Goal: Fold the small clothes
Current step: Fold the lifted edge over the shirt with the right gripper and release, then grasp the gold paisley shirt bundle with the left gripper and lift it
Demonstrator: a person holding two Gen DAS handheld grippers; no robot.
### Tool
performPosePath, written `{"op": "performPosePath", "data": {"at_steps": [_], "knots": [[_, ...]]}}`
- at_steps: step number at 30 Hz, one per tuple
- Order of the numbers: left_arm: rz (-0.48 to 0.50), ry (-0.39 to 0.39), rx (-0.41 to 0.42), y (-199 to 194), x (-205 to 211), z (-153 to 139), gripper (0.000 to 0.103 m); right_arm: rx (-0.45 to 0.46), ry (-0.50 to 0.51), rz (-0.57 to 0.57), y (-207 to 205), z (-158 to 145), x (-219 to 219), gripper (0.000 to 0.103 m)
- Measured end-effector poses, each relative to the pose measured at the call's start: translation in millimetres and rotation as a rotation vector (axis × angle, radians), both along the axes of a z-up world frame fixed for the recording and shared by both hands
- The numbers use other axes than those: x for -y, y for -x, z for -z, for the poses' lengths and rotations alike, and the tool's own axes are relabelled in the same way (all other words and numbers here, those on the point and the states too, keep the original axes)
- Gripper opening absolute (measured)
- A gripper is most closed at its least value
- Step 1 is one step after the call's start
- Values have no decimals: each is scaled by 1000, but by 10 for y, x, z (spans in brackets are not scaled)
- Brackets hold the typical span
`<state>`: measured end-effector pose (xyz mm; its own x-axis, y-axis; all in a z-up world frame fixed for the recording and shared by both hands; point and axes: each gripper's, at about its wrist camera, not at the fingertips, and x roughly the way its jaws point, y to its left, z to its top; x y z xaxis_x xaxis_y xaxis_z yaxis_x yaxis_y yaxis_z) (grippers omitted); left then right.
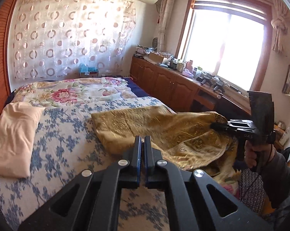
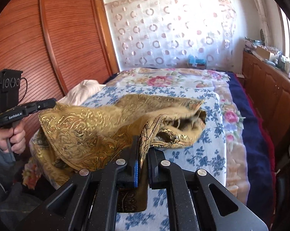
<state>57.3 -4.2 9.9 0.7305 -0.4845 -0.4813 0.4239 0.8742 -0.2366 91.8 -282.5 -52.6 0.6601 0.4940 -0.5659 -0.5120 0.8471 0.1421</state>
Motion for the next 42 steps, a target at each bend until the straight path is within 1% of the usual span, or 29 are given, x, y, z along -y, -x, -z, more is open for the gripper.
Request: {"op": "performPosePath", "data": {"at_steps": [5,10,12,15,22,24,26,27,29,32,35,38,42], "knots": [[-19,2,6,-404,-10,-32,0,-5,-50,41,-393,-123,0,4],[-36,0,-5,-824,12,-46,0,-26,-49,85,-798,-157,-18,4],[-36,-10,-11,-961,30,-29,0,-41,-47,98,-958,-129,-15,4],[-33,-27,-17,-1097,56,22,0,-50,-40,99,-1077,-80,-12,4],[-38,-46,-65,-1440,56,209,0,-88,-29,124,-1364,92,19,5],[-43,-56,-82,-1566,52,286,0,-98,-24,137,-1441,125,12,15],[-48,-69,-98,-1674,57,365,0,-94,-9,167,-1485,144,16,34],[-48,-72,-106,-1723,53,399,0,-96,-12,178,-1506,147,34,37],[-52,-80,-122,-1824,42,469,0,-100,-17,205,-1539,139,87,54],[-52,-89,-149,-1963,51,581,0,-60,3,240,-1517,61,147,57],[-59,-99,-165,-2049,63,654,0,-6,39,269,-1464,-41,193,58],[-77,-94,-177,-2110,35,679,0,37,38,251,-1351,-107,273,58],[-95,-60,-173,-2102,-80,629,3,45,36,228,-1245,-78,344,59]]}}
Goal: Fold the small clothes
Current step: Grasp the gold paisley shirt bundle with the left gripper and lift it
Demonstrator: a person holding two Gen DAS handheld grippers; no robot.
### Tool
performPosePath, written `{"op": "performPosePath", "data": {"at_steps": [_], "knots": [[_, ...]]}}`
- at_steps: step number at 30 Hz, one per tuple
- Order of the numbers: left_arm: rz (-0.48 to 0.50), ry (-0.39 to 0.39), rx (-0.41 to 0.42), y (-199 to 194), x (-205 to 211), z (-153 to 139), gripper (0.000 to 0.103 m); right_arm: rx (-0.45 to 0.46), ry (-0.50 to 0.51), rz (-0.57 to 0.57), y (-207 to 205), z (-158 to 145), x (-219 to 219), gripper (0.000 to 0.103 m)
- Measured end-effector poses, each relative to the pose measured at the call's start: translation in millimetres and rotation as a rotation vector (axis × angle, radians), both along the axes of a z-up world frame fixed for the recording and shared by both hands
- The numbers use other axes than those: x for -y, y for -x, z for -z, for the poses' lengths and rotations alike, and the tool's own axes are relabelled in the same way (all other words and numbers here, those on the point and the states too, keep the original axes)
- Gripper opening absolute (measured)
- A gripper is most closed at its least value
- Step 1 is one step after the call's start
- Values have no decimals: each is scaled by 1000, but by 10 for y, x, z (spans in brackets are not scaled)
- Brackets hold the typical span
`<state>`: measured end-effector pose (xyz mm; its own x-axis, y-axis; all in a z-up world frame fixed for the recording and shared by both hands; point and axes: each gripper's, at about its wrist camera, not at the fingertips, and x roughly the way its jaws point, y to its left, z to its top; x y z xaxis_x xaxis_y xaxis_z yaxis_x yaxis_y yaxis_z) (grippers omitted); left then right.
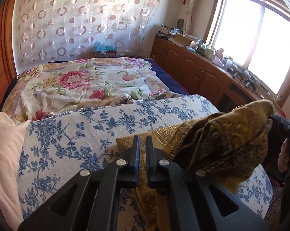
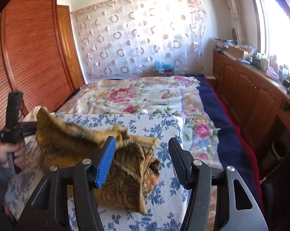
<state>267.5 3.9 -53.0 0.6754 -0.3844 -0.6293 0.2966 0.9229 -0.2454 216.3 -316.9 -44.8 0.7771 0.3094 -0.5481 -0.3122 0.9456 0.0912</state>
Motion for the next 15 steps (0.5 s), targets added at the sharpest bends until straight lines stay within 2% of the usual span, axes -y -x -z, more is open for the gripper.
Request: {"op": "performPosePath", "data": {"at_steps": [6,8,11,15], "knots": [[2,2,48,192,-180,-188,17,-65,71,-88,-40,269,-173,61],[-3,-11,53,270,-227,-225,26,-90,88,-107,-120,363,-251,61],[7,-22,57,383,-264,-244,28,-116,106,-111,-287,479,-340,61],[61,-36,16,471,-181,-151,30,-162,89,-86,-471,599,-316,61]]}}
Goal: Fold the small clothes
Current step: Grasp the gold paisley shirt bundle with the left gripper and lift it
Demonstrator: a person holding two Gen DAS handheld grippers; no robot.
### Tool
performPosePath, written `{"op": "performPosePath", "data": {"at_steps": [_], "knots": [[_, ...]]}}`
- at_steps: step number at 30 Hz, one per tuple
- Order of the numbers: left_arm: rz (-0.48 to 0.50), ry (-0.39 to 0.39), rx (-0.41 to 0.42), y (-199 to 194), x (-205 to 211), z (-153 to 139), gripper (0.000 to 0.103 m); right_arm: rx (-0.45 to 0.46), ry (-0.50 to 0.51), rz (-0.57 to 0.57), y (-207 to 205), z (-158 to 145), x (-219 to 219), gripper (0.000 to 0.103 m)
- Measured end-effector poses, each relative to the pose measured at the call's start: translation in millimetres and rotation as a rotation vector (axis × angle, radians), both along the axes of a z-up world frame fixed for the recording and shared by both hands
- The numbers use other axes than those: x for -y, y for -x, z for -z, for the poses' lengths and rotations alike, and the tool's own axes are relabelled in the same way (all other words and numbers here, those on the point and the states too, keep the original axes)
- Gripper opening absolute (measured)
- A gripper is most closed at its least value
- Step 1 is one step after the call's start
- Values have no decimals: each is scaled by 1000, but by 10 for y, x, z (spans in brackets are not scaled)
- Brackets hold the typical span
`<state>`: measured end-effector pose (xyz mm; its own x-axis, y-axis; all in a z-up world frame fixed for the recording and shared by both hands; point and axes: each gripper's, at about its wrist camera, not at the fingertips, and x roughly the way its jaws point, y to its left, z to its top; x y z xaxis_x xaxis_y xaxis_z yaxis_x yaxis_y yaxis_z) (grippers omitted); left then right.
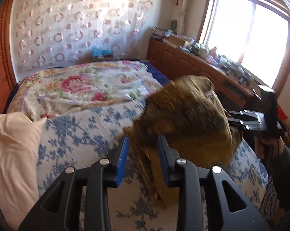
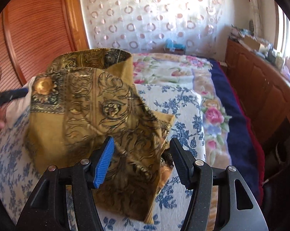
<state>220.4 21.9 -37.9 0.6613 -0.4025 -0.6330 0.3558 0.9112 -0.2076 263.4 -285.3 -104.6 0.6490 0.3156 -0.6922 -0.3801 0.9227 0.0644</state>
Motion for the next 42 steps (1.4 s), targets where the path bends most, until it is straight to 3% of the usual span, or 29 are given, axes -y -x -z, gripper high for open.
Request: {"op": "performPosePath", "data": {"at_steps": [1,3,5,6,8,9,11,23,25,27,29,32,34,38,42], "knots": [[13,-2,-13,8,29,39,30,-10,-14,0,-17,7,12,60],[44,-3,-45,-2,114,134,30,-31,-57,-11,-36,29,45,44],[60,-1,-70,-9,185,205,30,-52,-89,-33,-37,41,74,6],[72,0,-84,-23,227,246,30,-55,-95,-42,-36,41,76,4],[81,-7,-92,-23,292,294,30,-4,-77,-30,48,-16,91,3],[82,-9,-96,-29,309,308,31,46,-18,27,105,-63,119,3],[83,-8,-100,-37,331,325,31,86,1,104,159,-121,189,3],[62,38,-213,-322,379,578,31,19,-16,86,81,85,149,3],[57,46,-204,-323,385,582,31,10,-14,82,69,125,145,3],[86,60,-187,-291,402,570,11,8,-13,77,106,128,138,3],[83,63,-143,-232,395,505,0,18,-16,78,124,119,155,3],[16,125,-31,-99,238,280,0,83,-45,108,210,36,235,3],[-10,146,-5,-71,150,195,0,125,-65,137,267,-65,295,3],[-32,64,6,-99,175,191,4,113,-30,154,208,-110,228,3],[-24,44,-29,-136,167,275,12,54,-22,152,134,-35,213,3]]}}
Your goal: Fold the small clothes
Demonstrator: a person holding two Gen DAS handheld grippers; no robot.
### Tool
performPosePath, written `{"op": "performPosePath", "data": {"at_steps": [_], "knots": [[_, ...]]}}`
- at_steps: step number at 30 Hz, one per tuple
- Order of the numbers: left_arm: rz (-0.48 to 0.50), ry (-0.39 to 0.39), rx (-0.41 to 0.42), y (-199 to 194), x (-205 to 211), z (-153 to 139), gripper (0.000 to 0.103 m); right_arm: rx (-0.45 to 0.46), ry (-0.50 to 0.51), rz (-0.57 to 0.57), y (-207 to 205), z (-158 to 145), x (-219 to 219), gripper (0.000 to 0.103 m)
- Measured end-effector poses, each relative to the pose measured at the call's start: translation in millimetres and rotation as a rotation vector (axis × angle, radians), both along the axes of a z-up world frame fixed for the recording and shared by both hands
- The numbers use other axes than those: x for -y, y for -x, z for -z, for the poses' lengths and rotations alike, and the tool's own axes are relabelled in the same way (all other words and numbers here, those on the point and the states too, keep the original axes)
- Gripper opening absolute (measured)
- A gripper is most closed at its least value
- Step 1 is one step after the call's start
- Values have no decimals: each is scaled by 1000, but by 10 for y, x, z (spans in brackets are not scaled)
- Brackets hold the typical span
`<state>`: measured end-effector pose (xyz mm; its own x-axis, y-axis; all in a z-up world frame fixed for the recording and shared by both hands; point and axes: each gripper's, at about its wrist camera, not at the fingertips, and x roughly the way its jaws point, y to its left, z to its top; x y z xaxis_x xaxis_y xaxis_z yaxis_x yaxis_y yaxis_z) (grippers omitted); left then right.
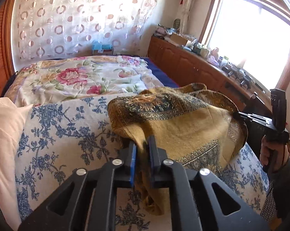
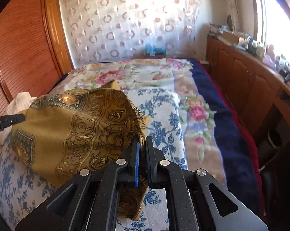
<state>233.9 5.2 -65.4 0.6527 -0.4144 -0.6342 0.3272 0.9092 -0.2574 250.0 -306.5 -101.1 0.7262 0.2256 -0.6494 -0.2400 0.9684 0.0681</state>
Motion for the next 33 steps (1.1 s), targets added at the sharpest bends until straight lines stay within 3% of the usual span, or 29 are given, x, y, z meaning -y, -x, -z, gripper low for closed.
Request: {"op": "performPosePath", "data": {"at_steps": [3,4,5,7,16,28,30,33], "knots": [[17,-30,-19,-20,9,10,19,-1,-16,1,16,-8,29,8],[20,-36,-21,-33,23,9,21,0,-8,11,22,-12,30,21],[21,-41,-23,-37,35,0,23,0,-2,18,20,-15,34,47],[20,-54,-37,-91,57,26,27,-3,-26,13,11,-9,48,73],[24,-109,-163,-429,107,362,33,-73,2,-24,-153,183,-90,77],[39,-176,-92,-410,231,378,35,-155,-40,-45,-299,351,-98,80],[37,-189,-84,-407,269,382,36,-160,-40,-58,-306,352,-108,78],[37,-179,-91,-408,250,378,36,-161,-42,-85,-291,350,-152,66]]}}
